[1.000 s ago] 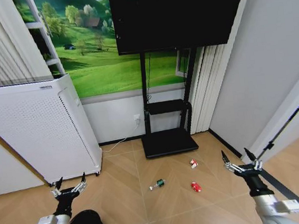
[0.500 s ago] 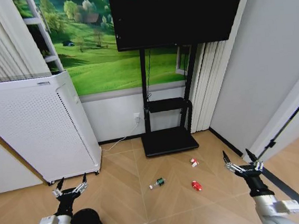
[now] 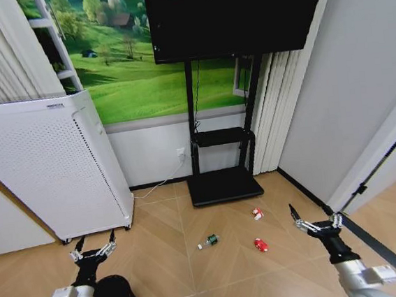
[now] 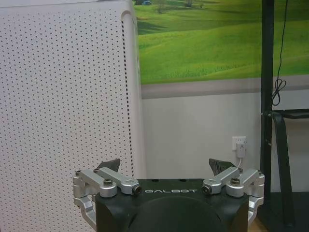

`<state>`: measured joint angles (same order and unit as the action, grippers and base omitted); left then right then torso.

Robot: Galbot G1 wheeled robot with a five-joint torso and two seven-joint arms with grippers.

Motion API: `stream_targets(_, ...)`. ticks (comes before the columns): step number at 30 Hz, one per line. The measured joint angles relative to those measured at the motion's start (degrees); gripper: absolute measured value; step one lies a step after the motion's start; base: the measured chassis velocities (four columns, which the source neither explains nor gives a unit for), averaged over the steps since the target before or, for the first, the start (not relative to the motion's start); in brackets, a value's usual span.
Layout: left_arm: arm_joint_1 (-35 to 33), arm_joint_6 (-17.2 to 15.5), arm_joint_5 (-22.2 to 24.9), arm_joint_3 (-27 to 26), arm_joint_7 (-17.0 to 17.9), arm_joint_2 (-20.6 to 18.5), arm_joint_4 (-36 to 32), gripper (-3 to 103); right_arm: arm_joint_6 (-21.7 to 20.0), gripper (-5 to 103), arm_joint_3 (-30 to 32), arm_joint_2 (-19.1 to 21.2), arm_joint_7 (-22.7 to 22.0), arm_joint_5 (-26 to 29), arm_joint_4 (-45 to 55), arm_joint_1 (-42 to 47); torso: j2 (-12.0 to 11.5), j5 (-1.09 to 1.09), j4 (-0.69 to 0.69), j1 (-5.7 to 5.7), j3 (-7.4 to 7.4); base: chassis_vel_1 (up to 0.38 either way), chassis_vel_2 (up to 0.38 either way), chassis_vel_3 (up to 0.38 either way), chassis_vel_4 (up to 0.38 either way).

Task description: Pick up the trash bin and place the garbage on the floor into it.

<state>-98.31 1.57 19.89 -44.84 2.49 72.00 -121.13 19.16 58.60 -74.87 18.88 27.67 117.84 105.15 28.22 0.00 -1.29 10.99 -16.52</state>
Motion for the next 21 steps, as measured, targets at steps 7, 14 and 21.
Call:
stream_targets(7, -0.21, 0.28, -0.01, -0.25, -0.20, -0.17, -0.18, 100, -4.13, 100, 0.32, 0.88, -0.25, -1.50, 0.33, 0.53, -1.87, 0.00, 0.00, -0.63, 1.25, 0.000, 0.000, 0.000, 0.000)
stream_targets(14, -0.38, 0.22, -0.26, 0.14, -0.48, 0.24, -0.51, 100, -5.60, 100, 0.33, 1.08, -1.22, -1.53, 0.40, 0.49, -3.51, 0.00, 0.00, -1.17, 2.33, 0.000, 0.000, 0.000, 0.000)
stream_targets(21, -0.42, 0.09, -0.37, 0.14, -0.51, 0.27, -0.41, 100, -5.59, 100, -0.10, 0.84, -1.53, -1.47, 0.14, 0.21, -4.66, 0.00, 0.00, -1.57, 3.08, 0.000, 0.000, 0.000, 0.000)
